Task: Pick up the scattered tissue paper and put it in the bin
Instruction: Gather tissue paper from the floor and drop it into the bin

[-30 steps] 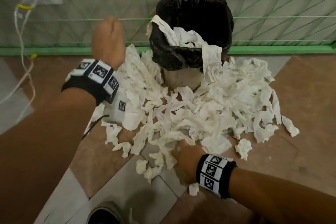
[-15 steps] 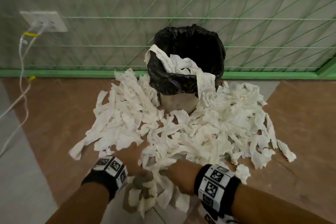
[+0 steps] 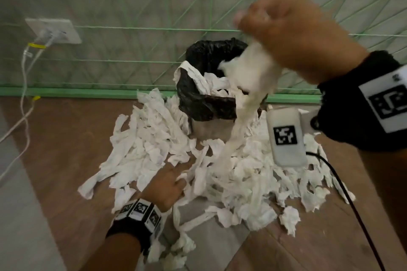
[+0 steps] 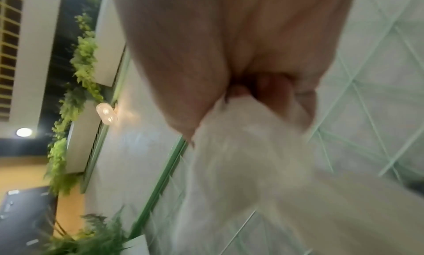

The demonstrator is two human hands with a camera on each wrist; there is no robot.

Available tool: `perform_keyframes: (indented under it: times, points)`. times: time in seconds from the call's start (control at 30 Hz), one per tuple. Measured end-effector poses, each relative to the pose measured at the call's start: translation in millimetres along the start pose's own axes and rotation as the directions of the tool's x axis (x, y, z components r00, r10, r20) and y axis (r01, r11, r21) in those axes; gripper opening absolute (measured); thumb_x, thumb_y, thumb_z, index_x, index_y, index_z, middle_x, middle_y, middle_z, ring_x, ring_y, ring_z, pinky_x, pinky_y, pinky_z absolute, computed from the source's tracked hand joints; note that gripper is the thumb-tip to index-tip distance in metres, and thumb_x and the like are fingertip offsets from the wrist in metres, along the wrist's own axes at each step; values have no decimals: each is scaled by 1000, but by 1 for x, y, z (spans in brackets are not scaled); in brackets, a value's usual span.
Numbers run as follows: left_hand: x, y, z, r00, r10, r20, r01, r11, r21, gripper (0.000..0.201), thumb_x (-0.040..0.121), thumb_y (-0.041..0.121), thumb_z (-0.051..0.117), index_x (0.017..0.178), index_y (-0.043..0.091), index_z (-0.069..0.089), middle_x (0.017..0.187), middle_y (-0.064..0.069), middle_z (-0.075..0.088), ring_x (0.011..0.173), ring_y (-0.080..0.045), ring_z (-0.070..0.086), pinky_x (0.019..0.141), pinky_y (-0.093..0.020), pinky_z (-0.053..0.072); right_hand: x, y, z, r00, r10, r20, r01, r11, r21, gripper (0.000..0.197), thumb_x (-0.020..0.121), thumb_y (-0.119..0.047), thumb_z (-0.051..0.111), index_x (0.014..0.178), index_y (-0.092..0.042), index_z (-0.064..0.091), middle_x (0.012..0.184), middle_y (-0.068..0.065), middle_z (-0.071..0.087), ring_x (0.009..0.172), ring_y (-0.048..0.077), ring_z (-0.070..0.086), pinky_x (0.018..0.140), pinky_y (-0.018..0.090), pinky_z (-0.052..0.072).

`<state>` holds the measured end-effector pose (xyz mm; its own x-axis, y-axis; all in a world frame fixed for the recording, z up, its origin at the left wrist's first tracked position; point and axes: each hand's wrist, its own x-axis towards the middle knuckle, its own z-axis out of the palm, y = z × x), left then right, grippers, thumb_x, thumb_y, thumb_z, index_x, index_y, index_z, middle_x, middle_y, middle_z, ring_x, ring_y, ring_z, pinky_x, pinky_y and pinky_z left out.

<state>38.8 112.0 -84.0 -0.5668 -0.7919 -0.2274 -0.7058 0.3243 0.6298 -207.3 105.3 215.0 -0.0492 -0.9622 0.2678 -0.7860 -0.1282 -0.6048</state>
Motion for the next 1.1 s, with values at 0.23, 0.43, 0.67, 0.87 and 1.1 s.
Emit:
perform_keyframes:
  times: [0.23,0.43,0.67,0.87,1.1]
  points:
    - [2,10,-22,959,-198,-205,185,979,-80,35,94,36,51,95,4,66,100,-10,66,97,-27,61,86,-33,46,29,21,11,765,-116,-633,163,986,16,26,100,-23,34,74,-23,31,68,-12,27,59,1,27,58,16,22]
    - [10,3,-35,947,-218,-237,185,970,-157,30,90,-1,34,108,22,40,89,-3,65,81,-20,63,67,-27,46,18,49,52,971,231,65,-220,965,-142,37,95,-33,53,122,-6,54,123,12,59,108,24,58,85,29,47]
    - [22,2,-67,961,-248,-124,236,966,-103,29,99,34,41,81,21,61,82,-7,68,76,-24,64,68,-28,44,10,64,57,959,253,125,-243,966,-92,22,92,-14,53,110,-19,66,109,1,66,100,18,61,83,29,47]
    - [38,64,-150,893,-341,-293,249,917,-310,22,86,23,51,79,9,66,91,-4,57,80,-20,50,87,-43,44,6,64,20,957,275,94,-265,959,-102,16,89,-10,56,97,-20,64,65,-9,48,56,12,49,51,24,37]
    - [76,156,-228,918,-103,-382,2,967,-255,30,94,6,41,114,-11,57,107,-26,53,75,-21,48,70,-36,46,-12,51,9,709,359,607,-301,932,-199,20,97,-35,50,106,-51,59,74,7,54,60,16,54,62,28,52]
